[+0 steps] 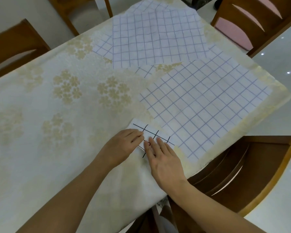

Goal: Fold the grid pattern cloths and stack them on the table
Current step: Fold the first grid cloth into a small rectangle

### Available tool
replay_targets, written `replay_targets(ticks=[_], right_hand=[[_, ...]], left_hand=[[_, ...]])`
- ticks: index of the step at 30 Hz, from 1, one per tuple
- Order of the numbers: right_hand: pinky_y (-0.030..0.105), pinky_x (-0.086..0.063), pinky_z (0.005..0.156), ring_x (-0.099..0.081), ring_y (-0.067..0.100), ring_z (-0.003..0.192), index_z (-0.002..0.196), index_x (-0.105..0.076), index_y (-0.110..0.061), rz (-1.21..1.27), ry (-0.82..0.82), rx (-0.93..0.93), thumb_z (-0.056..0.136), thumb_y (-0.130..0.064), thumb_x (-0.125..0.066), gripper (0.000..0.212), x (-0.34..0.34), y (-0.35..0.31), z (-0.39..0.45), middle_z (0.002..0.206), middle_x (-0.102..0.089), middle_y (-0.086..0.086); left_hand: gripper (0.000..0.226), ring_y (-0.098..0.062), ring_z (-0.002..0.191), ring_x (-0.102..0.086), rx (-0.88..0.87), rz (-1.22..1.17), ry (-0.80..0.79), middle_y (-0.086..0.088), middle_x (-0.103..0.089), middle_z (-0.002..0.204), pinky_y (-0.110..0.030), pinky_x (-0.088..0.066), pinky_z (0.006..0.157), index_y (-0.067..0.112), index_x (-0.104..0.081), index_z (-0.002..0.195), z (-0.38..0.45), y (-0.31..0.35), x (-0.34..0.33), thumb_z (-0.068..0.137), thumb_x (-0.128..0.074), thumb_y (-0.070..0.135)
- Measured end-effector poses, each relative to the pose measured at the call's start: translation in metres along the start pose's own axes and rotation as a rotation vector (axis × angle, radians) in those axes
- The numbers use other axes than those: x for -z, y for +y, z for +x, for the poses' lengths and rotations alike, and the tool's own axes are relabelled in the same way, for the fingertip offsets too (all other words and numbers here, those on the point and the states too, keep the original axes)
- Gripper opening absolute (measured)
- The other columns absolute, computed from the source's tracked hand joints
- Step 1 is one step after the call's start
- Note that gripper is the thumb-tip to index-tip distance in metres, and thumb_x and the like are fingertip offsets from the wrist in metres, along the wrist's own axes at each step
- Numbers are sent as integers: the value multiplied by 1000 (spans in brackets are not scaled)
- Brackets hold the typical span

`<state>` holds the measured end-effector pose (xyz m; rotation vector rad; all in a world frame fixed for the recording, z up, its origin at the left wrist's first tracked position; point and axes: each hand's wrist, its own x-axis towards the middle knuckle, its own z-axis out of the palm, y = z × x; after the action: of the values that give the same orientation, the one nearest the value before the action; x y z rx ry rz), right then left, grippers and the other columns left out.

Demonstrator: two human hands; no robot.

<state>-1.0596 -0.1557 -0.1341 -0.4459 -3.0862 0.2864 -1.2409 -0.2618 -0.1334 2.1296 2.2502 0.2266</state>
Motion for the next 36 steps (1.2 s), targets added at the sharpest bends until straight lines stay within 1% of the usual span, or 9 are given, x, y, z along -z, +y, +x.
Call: replay_targets(ticks=[3, 6, 11, 16, 20, 23, 25, 30, 36], right_hand=[[52, -43, 109, -42, 40, 139, 149, -42, -6, 28, -113, -4, 84, -19, -71, 72, -12, -6, -8, 152, -43, 19], [49, -41, 111, -37, 39, 142, 152, -37, -10, 31, -211, 2, 84, -25, -75, 79, -21, -9, -15, 156, -36, 17], [48, -45, 104, -46, 37, 137, 145, -50, -11, 32, -244, -5, 74, -31, -82, 81, -27, -12, -18, 148, -48, 18], [42, -38, 109, -47, 33, 137, 142, -52, -12, 64, -109, 27, 84, -27, -69, 61, -24, -5, -13, 147, -51, 14], [46, -34, 118, -34, 33, 145, 147, -44, -5, 103, 19, -88, 100, -23, -47, 50, -24, 24, 6, 153, -41, 19], [46, -25, 121, -17, 30, 152, 154, -27, -3, 95, -44, -99, 107, -39, -31, 60, -33, 40, 15, 162, -23, 19], [44, -19, 123, -9, 28, 153, 156, -19, -3, 64, -89, -85, 107, -50, -27, 69, -39, 43, 18, 164, -13, 17], [40, -2, 124, 6, 23, 154, 158, -2, -7, 54, -142, -110, 102, -64, -24, 83, -47, 38, 18, 167, 4, 12], [44, -10, 125, 6, 25, 154, 158, -1, -4, 48, -153, -97, 98, -71, -26, 93, -48, 37, 16, 166, 5, 15]], left_hand=[[37, -30, 114, -62, 34, 1, -19, -13, -65, 123, -39, -53, 94, 4, -66, 115, -14, 5, -14, 85, -46, -4], [38, -30, 112, -62, 78, -7, -40, -15, -64, 122, -39, -53, 93, 4, -66, 113, -25, 12, -27, 78, -61, -10], [44, -31, 114, -59, 154, -24, -53, -17, -62, 122, -39, -52, 95, 3, -65, 110, -32, 16, -33, 70, -68, -13], [38, -31, 115, -60, 234, -72, 0, -15, -63, 122, -41, -51, 97, 5, -67, 110, -23, 19, -27, 78, -46, 1], [47, -29, 133, -46, 351, -54, -20, -14, -49, 145, -44, -40, 109, 7, -55, 134, 2, 27, -27, 91, -47, 21], [62, -24, 151, -19, 357, 9, -140, -10, -23, 163, -46, -24, 120, 11, -30, 154, 16, 32, -39, 102, -32, 46], [65, -24, 153, -9, 358, 37, -200, -8, -11, 166, -48, -22, 120, 15, -19, 157, 18, 28, -49, 103, -24, 51], [65, -24, 153, 0, 308, 42, -238, -6, -1, 166, -49, -17, 122, 21, -10, 159, 13, 8, -59, 104, -21, 55], [64, -26, 153, 0, 285, 50, -229, -8, -2, 166, -53, -17, 120, 19, -13, 158, 15, 4, -55, 104, -22, 52]])
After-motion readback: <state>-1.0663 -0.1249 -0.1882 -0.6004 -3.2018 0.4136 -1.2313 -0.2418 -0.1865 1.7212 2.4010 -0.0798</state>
